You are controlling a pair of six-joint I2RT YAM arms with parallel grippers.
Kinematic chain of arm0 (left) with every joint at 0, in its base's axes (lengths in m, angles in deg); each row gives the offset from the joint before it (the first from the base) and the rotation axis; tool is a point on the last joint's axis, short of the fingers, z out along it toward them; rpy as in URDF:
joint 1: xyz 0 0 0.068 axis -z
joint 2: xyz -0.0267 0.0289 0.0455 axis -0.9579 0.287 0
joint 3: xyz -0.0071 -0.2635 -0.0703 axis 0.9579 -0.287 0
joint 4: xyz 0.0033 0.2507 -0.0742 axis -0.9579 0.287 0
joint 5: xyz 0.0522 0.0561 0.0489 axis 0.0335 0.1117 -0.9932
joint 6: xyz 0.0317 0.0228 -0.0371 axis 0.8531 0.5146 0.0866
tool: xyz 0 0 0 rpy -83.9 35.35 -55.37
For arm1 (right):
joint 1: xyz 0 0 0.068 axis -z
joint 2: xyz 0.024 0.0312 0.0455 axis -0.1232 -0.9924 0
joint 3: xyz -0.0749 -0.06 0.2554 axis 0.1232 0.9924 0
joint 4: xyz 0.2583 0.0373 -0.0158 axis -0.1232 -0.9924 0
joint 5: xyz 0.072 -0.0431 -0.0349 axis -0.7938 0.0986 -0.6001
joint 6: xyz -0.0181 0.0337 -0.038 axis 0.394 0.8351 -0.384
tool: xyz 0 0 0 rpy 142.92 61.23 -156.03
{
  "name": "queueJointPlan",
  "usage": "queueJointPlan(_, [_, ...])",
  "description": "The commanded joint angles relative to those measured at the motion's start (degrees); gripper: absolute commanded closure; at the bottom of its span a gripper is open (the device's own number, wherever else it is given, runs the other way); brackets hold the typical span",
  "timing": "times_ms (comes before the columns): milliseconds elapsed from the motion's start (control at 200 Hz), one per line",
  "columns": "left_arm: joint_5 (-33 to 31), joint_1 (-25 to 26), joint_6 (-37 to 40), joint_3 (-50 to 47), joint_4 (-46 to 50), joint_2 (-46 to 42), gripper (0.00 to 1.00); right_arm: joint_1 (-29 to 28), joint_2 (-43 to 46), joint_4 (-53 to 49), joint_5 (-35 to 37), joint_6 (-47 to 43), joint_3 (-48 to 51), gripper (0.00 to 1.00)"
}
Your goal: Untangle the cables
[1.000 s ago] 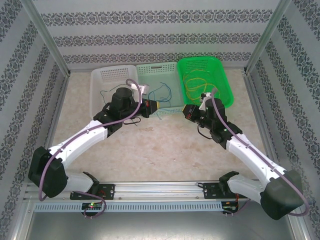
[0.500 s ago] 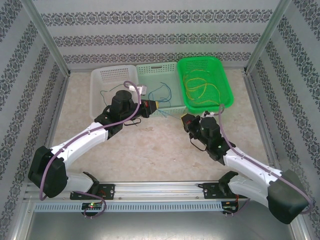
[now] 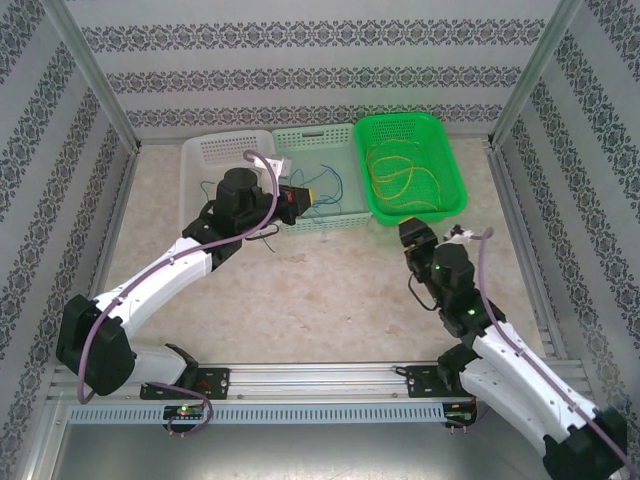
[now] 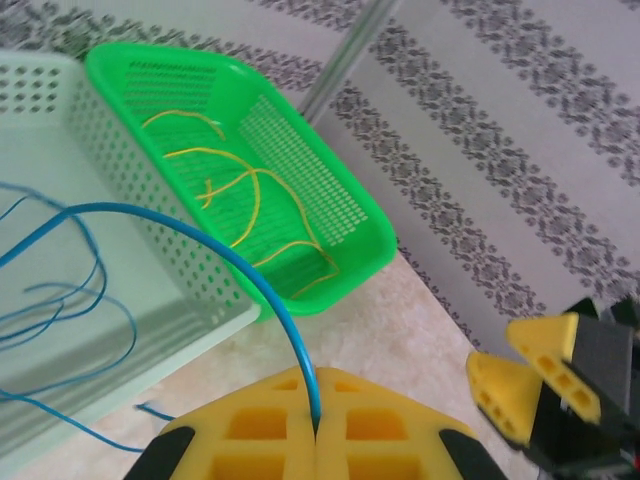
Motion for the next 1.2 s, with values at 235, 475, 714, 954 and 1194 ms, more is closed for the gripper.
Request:
queueJointPlan(235, [17.7,-1.9,1.0,3.5,-8.1,1.3,0.97,7.9,-4.8,-5.9,-19.0,-15.0,-4.4,0.44])
queueJointPlan(475, [32.2,-2.0,7.3,8.9,-2.6,3.4,0.98,11.1,-18.0,-11.1,-31.6,-27.9,-16.2,0.32])
queueJointPlan(714, [40.1,-1.9,14.2,11.6,5.8,3.5,0.98,13.9,-30.6,-6.9,-49.4,-33.5,-24.7,0.34])
queueJointPlan(954, [40.4,-1.9,17.0,13.4,9.3,3.7,0.97,10.7,-35.9,-5.6,-56.9,-40.2,-27.5,0.32])
queueJointPlan(1194, [40.5,-2.0,16.1,13.8,7.1,4.9,0.97,6.4,-37.9,-5.4,-59.6,-41.7,-26.4,0.29])
